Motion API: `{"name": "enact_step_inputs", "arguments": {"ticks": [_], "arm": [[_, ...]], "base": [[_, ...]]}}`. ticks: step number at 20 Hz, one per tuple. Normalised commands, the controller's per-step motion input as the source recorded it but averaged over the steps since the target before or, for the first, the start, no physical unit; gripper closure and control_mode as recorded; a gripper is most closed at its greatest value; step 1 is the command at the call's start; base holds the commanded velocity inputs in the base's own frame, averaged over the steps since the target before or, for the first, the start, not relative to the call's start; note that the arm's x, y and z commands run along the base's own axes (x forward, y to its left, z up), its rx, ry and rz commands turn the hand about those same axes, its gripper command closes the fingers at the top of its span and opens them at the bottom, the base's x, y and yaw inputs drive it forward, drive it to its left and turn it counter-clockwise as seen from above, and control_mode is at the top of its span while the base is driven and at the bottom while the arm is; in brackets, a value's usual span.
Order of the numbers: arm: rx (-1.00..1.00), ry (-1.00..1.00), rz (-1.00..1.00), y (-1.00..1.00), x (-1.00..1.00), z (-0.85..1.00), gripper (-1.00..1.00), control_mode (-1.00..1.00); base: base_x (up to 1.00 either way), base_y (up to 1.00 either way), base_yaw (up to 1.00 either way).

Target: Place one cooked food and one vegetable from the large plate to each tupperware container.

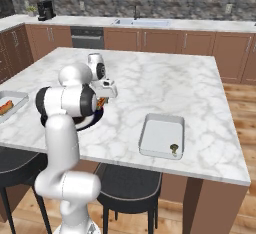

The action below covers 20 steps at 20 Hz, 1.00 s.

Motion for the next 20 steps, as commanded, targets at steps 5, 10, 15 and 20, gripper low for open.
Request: {"name": "enact_step_inputs", "arguments": {"ticks": [5, 10, 15, 20], "arm": [[-0.16, 0.13, 0.27, -1.0, -0.2, 0.1, 1.0, -1.0], [-0.1, 0.32, 0.04, -1.0, -0.08, -0.08, 1.0, -1.0], [0.05, 0.39, -0.05, -1.0, 0.0, -0.06, 1.0, -1.0], [0.22, 0.31, -0.09, -0.95, -0.13, 0.18, 1.0, -1.0]], "base": [[0.0, 0.0, 0.0], [0.0, 0.0, 0.0], [0.0, 0.0, 0.0], [0.0, 0.0, 0.0]]}}
